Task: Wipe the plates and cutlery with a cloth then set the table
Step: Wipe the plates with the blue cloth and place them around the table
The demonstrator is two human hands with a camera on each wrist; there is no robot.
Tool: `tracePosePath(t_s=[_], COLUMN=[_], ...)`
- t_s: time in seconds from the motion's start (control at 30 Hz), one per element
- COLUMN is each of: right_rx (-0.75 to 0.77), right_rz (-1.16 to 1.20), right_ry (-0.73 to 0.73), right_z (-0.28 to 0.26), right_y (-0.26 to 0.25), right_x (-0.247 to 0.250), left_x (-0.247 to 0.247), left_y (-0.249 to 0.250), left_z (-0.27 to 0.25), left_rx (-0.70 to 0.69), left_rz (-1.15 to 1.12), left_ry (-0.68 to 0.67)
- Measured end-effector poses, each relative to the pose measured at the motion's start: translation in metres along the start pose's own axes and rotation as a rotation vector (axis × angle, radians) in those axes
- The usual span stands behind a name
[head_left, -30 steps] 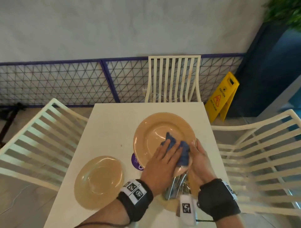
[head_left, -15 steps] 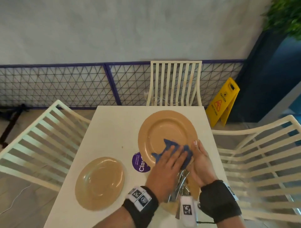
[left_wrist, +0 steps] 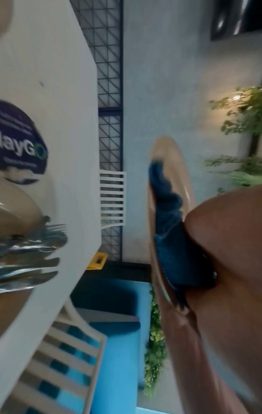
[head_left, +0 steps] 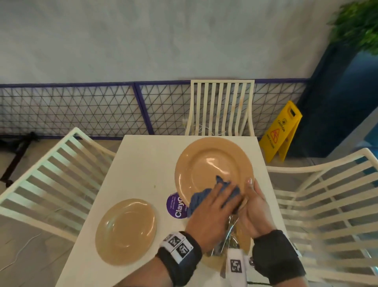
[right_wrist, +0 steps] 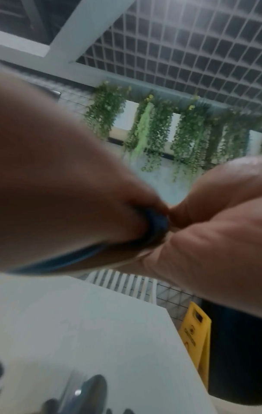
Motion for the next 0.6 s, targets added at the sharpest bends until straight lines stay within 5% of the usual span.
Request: tracePosePath(t_s=[0.07, 0.13, 0.23, 0.33, 0.47, 0.6], right_rx=[0.015, 0.018, -0.022, -0.046, -0.009, 0.036], right_rz=[-0.026, -0.064, -0.122, -0.119, -0.105, -0.096], right_ry=[0.008, 0.011, 0.000, -0.029, -0.033, 0.011], right_z=[-0.003, -0.009, -0.018, -0.019, -0.009, -0.010], right_y=[-0.011, -0.011, 0.007, 0.023, 0.021, 0.010], right_x=[0.013, 0.021, 0.016, -0.002, -0.013, -0.004], left_x=[-0.003, 0.003, 0.024, 0.034, 0.009, 0.012], left_y=[-0.019, -0.064, -0.115, -0.103, -0.029, -0.040], left_z=[-0.026, -0.040, -0.028, 0.005, 0.004, -0.046], left_rx=[-0.080, 0.015, 0.200, 0.268, 0.014, -0.076], left_rz=[0.186, 0.277, 0.174, 0.047, -0.065, 0.246], left_ry=[-0.006, -0.023, 0.054, 0.118, 0.093, 0.056])
Point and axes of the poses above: each hand's wrist, its own z-axis towards the middle knuckle, its own x-axis out of the back of the hand, y = z × x, the point moved 6 cm from there along z, towards the middle knuckle, and after that the axes turned 7 degrees about -x, right-handed, at the moved point
